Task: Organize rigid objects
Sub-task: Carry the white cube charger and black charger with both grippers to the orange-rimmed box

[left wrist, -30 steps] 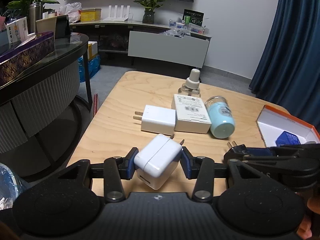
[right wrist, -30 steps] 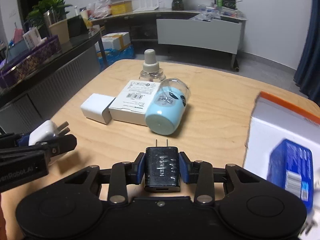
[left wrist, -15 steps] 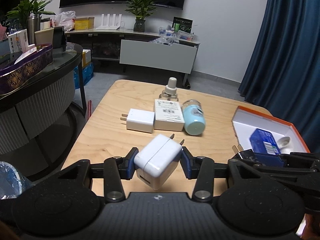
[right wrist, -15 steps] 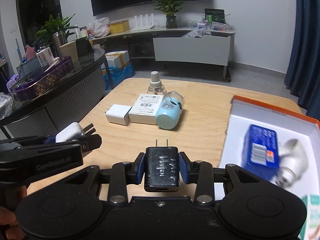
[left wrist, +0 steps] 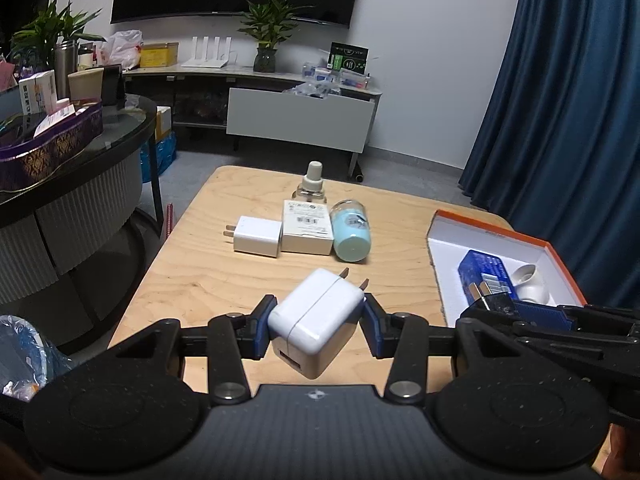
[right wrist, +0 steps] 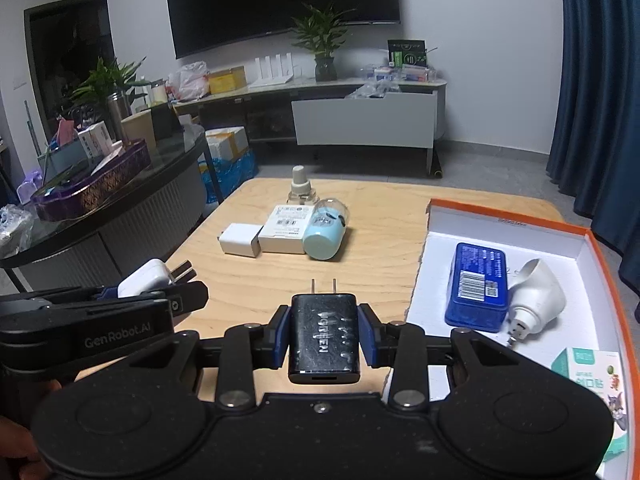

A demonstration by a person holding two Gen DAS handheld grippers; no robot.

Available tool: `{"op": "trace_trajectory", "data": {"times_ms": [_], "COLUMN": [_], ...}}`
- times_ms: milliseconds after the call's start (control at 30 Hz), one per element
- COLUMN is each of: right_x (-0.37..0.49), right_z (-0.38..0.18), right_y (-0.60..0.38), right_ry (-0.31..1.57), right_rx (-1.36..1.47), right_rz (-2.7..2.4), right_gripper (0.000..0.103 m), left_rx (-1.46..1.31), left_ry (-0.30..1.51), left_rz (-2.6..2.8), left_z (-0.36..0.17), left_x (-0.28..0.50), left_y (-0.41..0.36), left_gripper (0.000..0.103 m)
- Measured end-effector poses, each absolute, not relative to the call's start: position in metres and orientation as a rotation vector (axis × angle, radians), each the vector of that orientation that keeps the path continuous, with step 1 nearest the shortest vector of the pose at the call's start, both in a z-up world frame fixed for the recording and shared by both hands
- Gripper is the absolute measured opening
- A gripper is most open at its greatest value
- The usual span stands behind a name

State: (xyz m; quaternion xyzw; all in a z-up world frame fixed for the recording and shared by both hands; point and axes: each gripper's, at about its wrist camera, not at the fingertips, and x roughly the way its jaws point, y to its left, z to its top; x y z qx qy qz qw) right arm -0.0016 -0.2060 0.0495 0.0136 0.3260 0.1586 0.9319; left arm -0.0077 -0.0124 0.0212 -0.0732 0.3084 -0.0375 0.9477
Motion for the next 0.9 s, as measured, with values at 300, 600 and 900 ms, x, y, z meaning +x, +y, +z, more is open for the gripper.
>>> {"op": "trace_trajectory", "data": {"times_ms": [300,600,900], "right_x": [-0.01,-0.008,-0.001], "right_z": [0.052,0.054,0.059], "right_y": [-0.22,-0.239,-0.252], "right_ry": [0.666,0.672,0.691], "right_rx": [0.049,0.063,0.052], "right_rz": [0.305,0.249,0.206], "right_gripper": [0.044,0.044,0.044], "left_rx": [-0.14,-0.127,-0.126], "left_ry": [0.618,0.646,0.677], "left_rz": [-0.089,-0.135,-0.182], "left_z": [0.029,0.029,0.033], "left_x": [-0.009,-0.002,0.009], "left_y": [-0.02,-0.035,-0.057], "left_gripper": [0.045,0.045,0.045]}}
